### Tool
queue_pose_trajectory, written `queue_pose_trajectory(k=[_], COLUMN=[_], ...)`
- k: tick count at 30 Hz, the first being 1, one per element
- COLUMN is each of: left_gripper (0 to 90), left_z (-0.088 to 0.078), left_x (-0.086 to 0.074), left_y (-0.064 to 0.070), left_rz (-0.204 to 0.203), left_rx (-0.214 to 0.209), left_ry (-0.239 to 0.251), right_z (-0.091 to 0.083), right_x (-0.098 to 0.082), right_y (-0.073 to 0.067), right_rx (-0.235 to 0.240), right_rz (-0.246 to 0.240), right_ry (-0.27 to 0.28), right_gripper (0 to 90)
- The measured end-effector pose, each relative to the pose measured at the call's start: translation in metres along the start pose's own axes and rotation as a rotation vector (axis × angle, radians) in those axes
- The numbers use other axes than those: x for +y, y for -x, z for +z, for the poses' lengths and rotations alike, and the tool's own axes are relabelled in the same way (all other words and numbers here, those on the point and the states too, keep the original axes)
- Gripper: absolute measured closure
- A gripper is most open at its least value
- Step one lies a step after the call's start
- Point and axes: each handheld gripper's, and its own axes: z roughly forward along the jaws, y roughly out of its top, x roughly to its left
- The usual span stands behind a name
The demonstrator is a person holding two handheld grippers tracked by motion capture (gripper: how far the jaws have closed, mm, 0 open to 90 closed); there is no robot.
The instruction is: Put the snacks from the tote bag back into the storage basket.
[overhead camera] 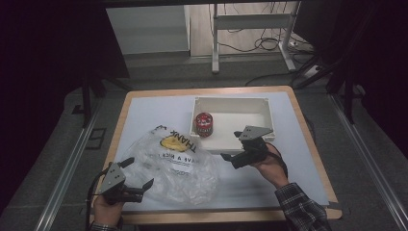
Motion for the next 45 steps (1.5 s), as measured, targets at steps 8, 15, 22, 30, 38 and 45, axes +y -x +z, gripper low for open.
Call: queue_pose_trajectory(k=[8,15,22,30,38,45], left_gripper=[1.0,1.0,1.0,1.0,1.0,1.0], left_z=[0.0,0.0,0.0,0.0,0.0,0.0], left_x=[0.0,0.0,0.0,0.0,0.0,0.0], left_y=[0.0,0.0,0.0,0.0,0.0,0.0], left_rz=[0.0,-0.002,0.0,0.0,0.0,0.0], left_rx=[0.002,0.002,0.002,0.002,0.002,0.0], left_ry=[0.001,0.001,0.0,0.0,0.001,-0.002], right_z=[-0.004,-0.009,-0.016,-0.021,-0.03,-0.039], right_x=[-0.004,-0.007,-0.01,-0.015,-0.02,-0.029], right_y=[-0.002,-0.002,-0.002,-0.004,-0.004,-0.002], right_rx=[-0.006,-0.014,-0.018,-0.019,-0.032,-0.043], right_rz=[0.007,0.015,0.024,0.036,0.051,0.07], right_ry=[0.002,0.003,0.011,0.015,0.031,0.039], right_gripper=[5.7,5.6,5.7,5.7,5.7,5.7])
